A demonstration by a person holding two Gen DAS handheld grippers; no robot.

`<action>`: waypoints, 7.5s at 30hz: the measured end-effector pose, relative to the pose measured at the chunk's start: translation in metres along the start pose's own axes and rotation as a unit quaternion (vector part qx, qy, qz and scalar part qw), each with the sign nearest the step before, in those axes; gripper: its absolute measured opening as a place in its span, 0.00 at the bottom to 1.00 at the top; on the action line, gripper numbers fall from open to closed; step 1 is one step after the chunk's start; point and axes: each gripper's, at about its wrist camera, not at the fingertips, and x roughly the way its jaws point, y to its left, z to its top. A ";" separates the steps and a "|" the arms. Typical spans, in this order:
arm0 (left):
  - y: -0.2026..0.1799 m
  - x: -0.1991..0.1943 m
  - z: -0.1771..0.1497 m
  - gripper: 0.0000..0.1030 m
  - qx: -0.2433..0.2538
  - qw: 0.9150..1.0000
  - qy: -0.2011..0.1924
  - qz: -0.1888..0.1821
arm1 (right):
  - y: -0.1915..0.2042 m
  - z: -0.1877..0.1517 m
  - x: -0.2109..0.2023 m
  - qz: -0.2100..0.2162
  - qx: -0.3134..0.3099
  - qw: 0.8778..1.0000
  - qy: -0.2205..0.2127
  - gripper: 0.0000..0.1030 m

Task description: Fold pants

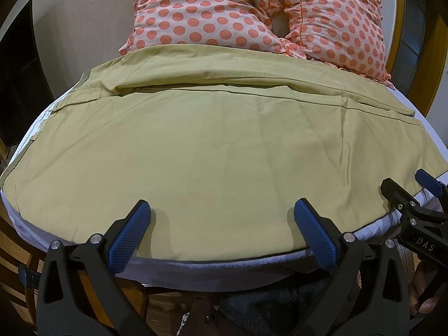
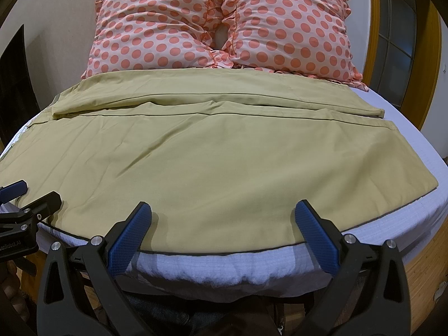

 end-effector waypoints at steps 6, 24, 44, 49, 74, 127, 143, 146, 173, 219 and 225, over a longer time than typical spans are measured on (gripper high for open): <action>0.000 0.000 0.000 0.98 0.000 1.000 0.000 0.000 | 0.000 0.000 0.000 0.000 0.000 1.000 -0.001 0.99; 0.000 0.000 0.000 0.98 0.000 1.000 -0.002 0.000 | 0.000 -0.001 0.000 0.000 0.000 1.000 -0.001 0.99; 0.000 0.000 0.000 0.98 0.000 1.000 -0.004 0.000 | 0.000 -0.001 0.001 0.000 0.000 1.000 -0.002 0.99; 0.000 0.000 0.000 0.98 0.000 1.000 -0.004 0.000 | 0.000 -0.001 0.001 0.000 0.000 1.000 -0.002 0.99; 0.033 -0.013 0.052 0.98 -0.028 0.996 -0.079 -0.008 | -0.204 0.215 0.119 -0.132 0.267 0.952 0.067 0.69; 0.091 -0.025 0.057 0.98 -0.139 0.980 -0.101 -0.104 | -0.195 0.040 0.051 0.231 0.463 0.855 0.034 0.57; 0.103 -0.019 0.083 0.98 -0.138 0.976 -0.115 -0.124 | -0.214 0.041 0.083 0.077 0.552 0.830 -0.037 0.15; 0.116 -0.015 0.100 0.98 -0.145 0.968 -0.113 -0.170 | -0.236 0.030 0.081 0.143 0.563 0.811 -0.072 0.02; 0.189 0.028 0.145 0.07 -0.231 0.966 -0.048 -0.102 | -0.264 0.038 -0.008 0.175 0.465 0.848 -0.184 0.02; 0.209 -0.060 -0.056 0.57 -0.291 0.945 -0.103 -0.111 | -0.240 -0.030 -0.002 0.014 0.374 0.916 -0.143 0.06; 0.213 -0.067 -0.061 0.60 -0.293 0.943 -0.120 -0.106 | -0.174 0.051 -0.011 0.105 0.281 0.932 -0.202 0.05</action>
